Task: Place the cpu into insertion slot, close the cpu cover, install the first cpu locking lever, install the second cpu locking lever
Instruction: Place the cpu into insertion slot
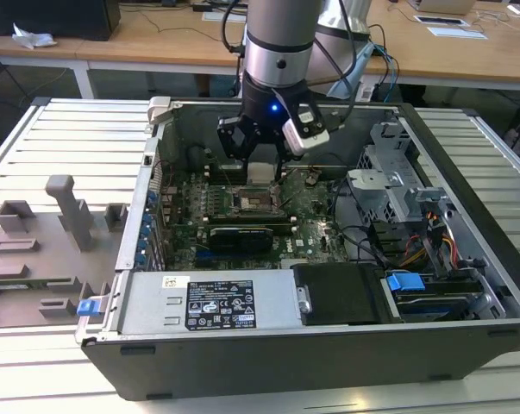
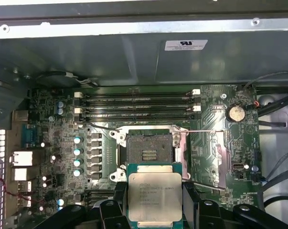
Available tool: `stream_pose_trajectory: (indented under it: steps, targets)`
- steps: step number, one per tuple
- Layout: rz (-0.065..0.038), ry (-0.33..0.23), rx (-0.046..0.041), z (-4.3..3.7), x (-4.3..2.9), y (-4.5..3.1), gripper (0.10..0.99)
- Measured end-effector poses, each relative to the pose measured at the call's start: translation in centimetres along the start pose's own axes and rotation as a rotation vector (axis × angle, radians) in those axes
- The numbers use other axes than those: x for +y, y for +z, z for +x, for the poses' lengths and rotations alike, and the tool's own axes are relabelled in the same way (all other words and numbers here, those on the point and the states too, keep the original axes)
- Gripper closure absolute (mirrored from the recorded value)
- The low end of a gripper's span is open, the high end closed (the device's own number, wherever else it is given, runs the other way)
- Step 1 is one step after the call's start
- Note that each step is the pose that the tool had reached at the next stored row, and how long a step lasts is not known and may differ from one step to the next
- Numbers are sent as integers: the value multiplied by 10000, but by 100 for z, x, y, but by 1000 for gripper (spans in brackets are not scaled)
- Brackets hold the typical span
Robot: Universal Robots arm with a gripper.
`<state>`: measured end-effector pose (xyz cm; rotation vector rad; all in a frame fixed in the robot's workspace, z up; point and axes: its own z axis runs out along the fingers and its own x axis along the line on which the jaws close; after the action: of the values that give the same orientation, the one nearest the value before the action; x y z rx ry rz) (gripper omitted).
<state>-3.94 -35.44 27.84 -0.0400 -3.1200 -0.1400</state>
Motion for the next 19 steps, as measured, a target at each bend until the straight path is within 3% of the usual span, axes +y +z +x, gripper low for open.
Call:
stream_pose_trajectory:
  steps: [7,16,19]
  targets:
    - [12,3,0,-1,7,85,541]
    - [84,2,-3,2,176,180,541]
    - [88,0,-2,1,192,206,541]
